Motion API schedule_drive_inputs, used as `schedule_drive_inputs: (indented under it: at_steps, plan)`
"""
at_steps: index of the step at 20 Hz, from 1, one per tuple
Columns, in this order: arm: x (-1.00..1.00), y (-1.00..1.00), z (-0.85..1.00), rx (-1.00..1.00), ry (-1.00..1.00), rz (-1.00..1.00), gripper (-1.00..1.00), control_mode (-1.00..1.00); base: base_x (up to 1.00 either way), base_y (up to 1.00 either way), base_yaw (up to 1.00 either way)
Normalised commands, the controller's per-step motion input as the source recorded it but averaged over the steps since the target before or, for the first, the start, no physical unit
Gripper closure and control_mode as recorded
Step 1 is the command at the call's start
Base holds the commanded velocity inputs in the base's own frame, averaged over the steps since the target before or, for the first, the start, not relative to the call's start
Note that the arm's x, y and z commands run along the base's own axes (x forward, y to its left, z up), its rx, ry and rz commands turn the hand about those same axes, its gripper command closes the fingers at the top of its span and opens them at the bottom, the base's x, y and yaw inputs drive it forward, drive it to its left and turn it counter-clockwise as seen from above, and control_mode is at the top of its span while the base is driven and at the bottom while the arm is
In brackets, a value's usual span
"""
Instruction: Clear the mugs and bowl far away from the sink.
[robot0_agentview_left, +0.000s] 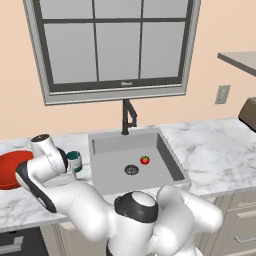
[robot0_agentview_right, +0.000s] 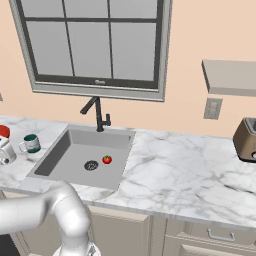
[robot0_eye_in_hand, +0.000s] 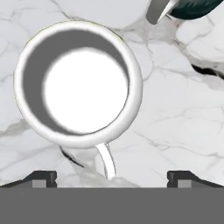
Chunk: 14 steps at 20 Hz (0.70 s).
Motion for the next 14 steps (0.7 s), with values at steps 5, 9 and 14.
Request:
schedule_drive_inputs:
  at_steps: [5, 9, 14]
  plan:
    - [0.03, -0.01, 0.0, 0.0, 0.0, 0.0, -1.0, -1.0, 0.0, 0.0, 0.0]
    - [0.13, 0.0, 0.0, 0.0, 0.0, 0.0, -1.0, -1.0, 0.0, 0.0, 0.0]
    - [0.15, 0.0, 0.0, 0.0, 0.0, 0.0, -1.0, -1.0, 0.0, 0.0, 0.0]
